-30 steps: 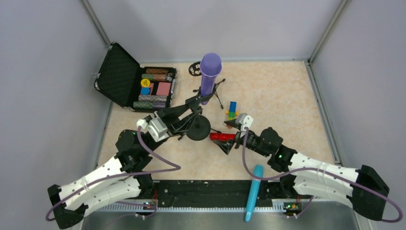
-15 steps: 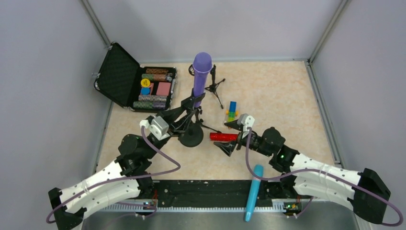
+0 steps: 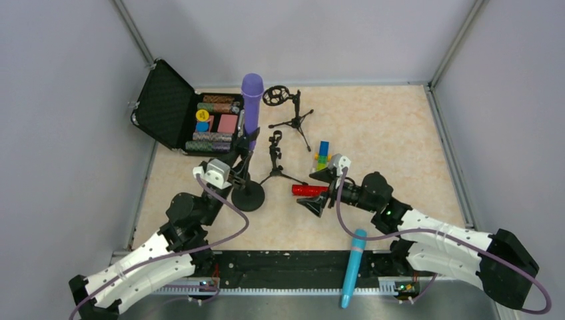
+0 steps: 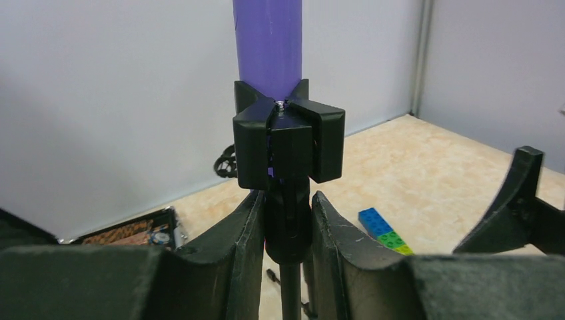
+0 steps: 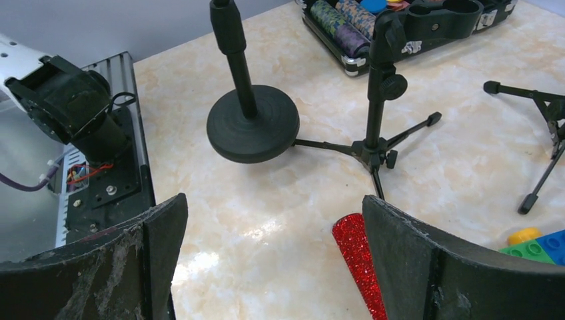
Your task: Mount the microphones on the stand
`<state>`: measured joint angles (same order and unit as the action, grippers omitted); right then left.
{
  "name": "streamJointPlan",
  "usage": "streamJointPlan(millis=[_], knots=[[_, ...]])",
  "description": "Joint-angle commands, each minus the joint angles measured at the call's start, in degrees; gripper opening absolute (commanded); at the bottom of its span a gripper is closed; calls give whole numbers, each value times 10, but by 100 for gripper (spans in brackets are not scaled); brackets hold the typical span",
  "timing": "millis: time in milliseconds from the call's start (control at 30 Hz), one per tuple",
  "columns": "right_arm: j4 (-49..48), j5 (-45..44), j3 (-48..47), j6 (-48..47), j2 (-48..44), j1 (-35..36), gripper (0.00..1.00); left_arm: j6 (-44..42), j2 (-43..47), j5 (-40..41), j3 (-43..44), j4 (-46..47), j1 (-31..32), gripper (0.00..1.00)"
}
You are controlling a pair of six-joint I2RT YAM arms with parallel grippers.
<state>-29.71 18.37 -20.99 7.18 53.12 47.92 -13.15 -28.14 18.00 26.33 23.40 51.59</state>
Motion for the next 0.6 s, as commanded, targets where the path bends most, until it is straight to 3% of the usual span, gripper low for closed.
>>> streamJointPlan(millis=[0,233,567], knots=[[-32,31,2,16,12,-6,99,16,18,31,8,61,-29,0],[-41,57,-11,24,33,-6,99,61,3,21,9,41,-104,0],[-51,57,17,38,17,-6,99,49,-6,32,25,54,-150,0]])
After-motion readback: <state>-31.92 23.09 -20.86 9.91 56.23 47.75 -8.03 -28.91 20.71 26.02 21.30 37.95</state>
